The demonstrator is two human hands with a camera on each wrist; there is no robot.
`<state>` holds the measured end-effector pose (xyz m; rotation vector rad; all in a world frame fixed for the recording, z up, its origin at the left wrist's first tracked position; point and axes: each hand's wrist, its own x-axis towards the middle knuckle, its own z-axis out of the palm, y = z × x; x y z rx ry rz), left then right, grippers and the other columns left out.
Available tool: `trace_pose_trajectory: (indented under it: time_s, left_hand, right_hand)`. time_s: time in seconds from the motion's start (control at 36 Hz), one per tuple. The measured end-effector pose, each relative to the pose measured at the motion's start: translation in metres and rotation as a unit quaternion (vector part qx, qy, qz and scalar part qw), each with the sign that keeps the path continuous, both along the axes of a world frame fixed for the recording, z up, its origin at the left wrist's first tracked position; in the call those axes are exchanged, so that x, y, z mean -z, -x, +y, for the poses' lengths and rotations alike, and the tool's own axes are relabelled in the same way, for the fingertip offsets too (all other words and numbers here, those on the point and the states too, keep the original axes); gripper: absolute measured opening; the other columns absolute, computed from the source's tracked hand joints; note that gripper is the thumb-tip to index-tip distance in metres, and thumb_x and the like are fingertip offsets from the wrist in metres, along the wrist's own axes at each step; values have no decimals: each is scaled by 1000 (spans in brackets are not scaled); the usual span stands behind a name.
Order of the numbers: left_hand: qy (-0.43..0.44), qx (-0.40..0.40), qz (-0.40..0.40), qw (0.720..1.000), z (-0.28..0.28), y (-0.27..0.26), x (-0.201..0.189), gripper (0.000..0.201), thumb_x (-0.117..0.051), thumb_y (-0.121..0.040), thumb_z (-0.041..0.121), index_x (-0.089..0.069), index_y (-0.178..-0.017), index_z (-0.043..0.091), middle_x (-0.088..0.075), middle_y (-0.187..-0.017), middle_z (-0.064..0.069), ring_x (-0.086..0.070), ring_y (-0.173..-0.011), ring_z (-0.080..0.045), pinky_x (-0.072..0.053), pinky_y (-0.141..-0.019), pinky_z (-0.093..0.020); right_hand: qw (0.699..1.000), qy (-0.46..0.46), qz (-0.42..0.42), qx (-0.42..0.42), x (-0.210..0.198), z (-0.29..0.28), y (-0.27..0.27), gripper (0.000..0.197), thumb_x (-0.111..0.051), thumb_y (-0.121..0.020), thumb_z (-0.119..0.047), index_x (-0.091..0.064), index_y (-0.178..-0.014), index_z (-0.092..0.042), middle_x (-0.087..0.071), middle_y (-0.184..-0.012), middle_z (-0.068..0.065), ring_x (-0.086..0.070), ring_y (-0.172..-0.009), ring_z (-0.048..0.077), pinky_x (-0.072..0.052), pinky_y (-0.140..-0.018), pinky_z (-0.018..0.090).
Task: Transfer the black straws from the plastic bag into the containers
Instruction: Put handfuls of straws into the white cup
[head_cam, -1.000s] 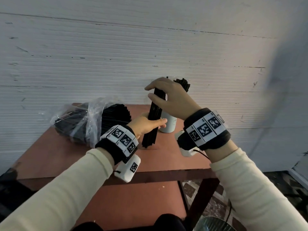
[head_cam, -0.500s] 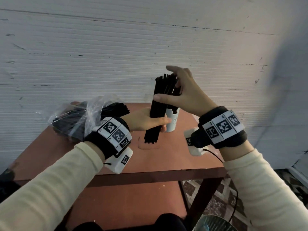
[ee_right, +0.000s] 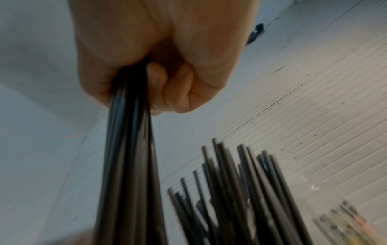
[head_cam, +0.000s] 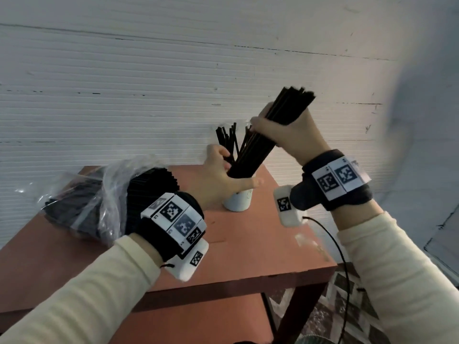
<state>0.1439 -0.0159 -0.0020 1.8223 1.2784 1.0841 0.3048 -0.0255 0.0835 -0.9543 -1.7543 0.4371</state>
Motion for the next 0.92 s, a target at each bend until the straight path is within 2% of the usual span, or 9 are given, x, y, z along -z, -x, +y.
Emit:
trace_pose_trajectory:
  time_s: [0.14, 0.22, 0.28, 0.36, 0.47, 0.58, 0.69, 0.83, 0.92]
  left_hand:
    - [69, -35, 18, 997, 33, -4, 12, 149, -91, -45, 52, 10, -150, 24, -24, -154, -13, -34, -138, -25, -34, -113, -44]
    - [130, -9, 39, 991, 54, -8, 15, 159, -94, -47, 44, 26, -149, 22, -31, -155, -9, -38, -138, -26, -34, -114, -46]
    - [134, 10, 41, 990, 64, -9, 14, 147, -95, -54, 32, 14, -152, 19, -44, -143, -3, -45, -131, -24, -40, -109, -41]
    - [114, 25, 58, 991, 73, -6, 13, 103, -91, -64, 21, -25, -143, 15, -52, -117, 6, -52, -114, -17, -43, -90, -27]
    - [114, 60, 71, 989, 81, -2, 15, 81, -91, -59, 25, -47, -127, 26, -60, -116, 10, -58, -111, -13, -50, -93, -31]
    - [120, 69, 70, 988, 85, -1, 18, 88, -89, -44, 38, -52, -123, 32, -65, -116, 10, -61, -109, -11, -52, -96, -37]
    - [111, 81, 73, 988, 85, 0, 19, 96, -86, -39, 46, -51, -128, 31, -64, -118, 10, -60, -111, -12, -50, -99, -40]
    - [96, 88, 79, 988, 82, 1, 18, 86, -89, -46, 40, -52, -123, 32, -64, -117, 11, -60, -112, -11, -48, -102, -40]
    - [97, 90, 78, 988, 84, 3, 18, 70, -92, -59, 26, -52, -116, 36, -64, -114, 13, -59, -111, -10, -47, -102, -38]
  right_hand:
    - [996, 3, 74, 40, -18, 27, -15, 10, -67, -84, -11, -63, -77, -6, -67, -69, -3, -60, -59, 1, -41, -51, 11]
    - [997, 11, 51, 61, -22, 42, -16, 10, -68, -82, -18, -64, -76, -11, -69, -75, 1, -62, -64, 7, -44, -52, 16]
    - [997, 17, 32, 70, -23, 51, -17, 11, -69, -81, -20, -63, -74, -14, -69, -78, 5, -61, -64, 6, -43, -52, 15]
    - [997, 16, -1, 77, -21, 62, -16, 14, -69, -82, -20, -64, -74, -11, -67, -76, 5, -59, -60, 4, -42, -51, 13]
    - [995, 23, -50, 88, -15, 74, -13, 32, -68, -81, -23, -62, -82, 9, -65, -83, 25, -58, -65, 15, -48, -58, 30]
    - [991, 35, -93, 84, -7, 81, -7, 41, -68, -81, -26, -59, -86, 13, -63, -86, 29, -60, -68, 23, -52, -62, 40]
    - [982, 80, -151, 83, 5, 89, 0, 45, -70, -80, -35, -60, -82, 9, -60, -72, 12, -63, -68, 23, -52, -63, 38]
    - [955, 71, -266, 109, 18, 89, 5, 39, -60, -79, -63, -46, -66, -28, -56, -76, -2, -50, -101, 29, -42, -91, 43]
    - [956, 67, -262, 116, 18, 85, 5, 47, -51, -67, -81, -46, -69, -35, -56, -92, 0, -46, -108, 29, -36, -99, 46]
